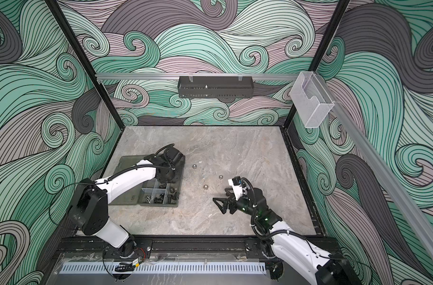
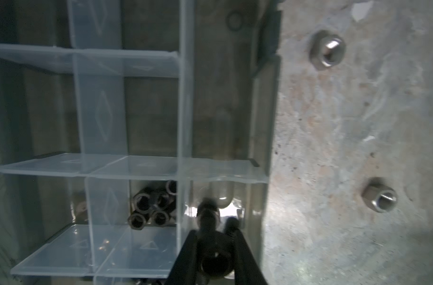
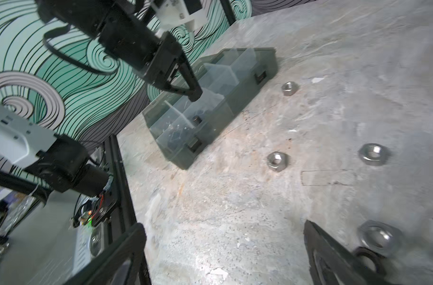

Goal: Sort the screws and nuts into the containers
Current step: 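Close the left gripper on the black hex nut and carry it toward the box, then lower the black hex nut into the box compartment and open the left gripper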

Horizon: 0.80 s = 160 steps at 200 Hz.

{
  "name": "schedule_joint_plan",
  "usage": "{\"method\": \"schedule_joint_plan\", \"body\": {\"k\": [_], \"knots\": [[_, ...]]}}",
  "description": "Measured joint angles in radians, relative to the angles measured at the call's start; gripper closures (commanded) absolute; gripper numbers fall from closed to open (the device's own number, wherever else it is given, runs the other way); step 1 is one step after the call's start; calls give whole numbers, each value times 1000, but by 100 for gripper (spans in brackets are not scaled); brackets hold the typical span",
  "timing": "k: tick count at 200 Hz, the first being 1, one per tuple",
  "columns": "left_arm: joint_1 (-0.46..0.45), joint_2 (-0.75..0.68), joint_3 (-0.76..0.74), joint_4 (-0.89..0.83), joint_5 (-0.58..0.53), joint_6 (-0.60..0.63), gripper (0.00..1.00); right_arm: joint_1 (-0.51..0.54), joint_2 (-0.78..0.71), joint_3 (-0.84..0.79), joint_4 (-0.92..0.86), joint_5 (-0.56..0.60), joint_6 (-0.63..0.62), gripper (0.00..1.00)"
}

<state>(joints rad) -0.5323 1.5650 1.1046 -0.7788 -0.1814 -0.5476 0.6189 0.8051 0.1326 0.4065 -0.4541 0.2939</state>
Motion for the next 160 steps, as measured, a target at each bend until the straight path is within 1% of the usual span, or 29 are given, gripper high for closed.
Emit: {"method": "schedule_joint_plan", "body": {"k": [41, 70, 123, 160], "knots": [[68, -56, -55, -13, -25, 9, 76, 34, 22, 2, 31, -3, -37, 1], [101, -51, -73, -13, -27, 22, 75, 35, 20, 2, 33, 2, -52, 0], [132, -16, -77, -3, -27, 37, 74, 35, 20, 2, 35, 2, -57, 0], [138, -1, -77, -4, -27, 43, 70, 35, 20, 2, 40, 2, -58, 0]]}}
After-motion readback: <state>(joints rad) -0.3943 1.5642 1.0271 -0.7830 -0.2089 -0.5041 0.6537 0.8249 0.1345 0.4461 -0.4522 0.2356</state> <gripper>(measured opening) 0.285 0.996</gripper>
